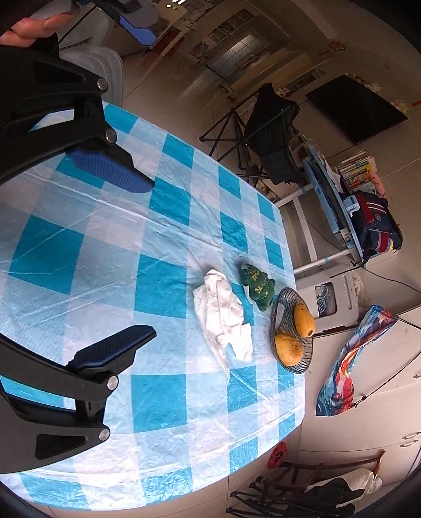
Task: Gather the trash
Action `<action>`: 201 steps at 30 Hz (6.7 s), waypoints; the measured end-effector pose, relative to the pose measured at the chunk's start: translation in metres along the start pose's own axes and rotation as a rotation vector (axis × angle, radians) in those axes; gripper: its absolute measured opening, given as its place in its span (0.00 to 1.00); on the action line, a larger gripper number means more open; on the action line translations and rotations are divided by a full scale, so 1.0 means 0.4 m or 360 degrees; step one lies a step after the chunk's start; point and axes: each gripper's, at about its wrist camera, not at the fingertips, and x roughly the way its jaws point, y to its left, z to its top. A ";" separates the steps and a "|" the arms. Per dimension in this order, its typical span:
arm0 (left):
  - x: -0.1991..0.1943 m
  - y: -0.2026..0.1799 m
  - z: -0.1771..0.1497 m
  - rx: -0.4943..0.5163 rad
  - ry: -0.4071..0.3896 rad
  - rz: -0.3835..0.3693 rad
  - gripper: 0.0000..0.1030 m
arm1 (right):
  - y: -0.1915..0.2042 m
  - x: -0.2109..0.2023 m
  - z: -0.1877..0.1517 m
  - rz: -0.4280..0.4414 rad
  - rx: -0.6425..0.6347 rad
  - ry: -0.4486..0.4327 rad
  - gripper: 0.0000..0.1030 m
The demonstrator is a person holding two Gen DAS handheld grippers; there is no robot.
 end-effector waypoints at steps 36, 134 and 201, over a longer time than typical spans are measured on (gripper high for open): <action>0.782 -0.224 0.170 0.0019 0.0270 0.0155 0.90 | -0.083 0.081 0.070 0.0055 -0.0364 0.0273 0.71; -0.174 -0.065 -0.409 0.0369 0.0290 0.0222 0.68 | 0.060 -0.269 -0.473 0.0109 -0.0083 0.0210 0.70; -0.204 -0.036 -0.371 0.0307 0.0109 0.0337 0.93 | 0.085 -0.324 -0.440 -0.0179 -0.0218 -0.0165 0.89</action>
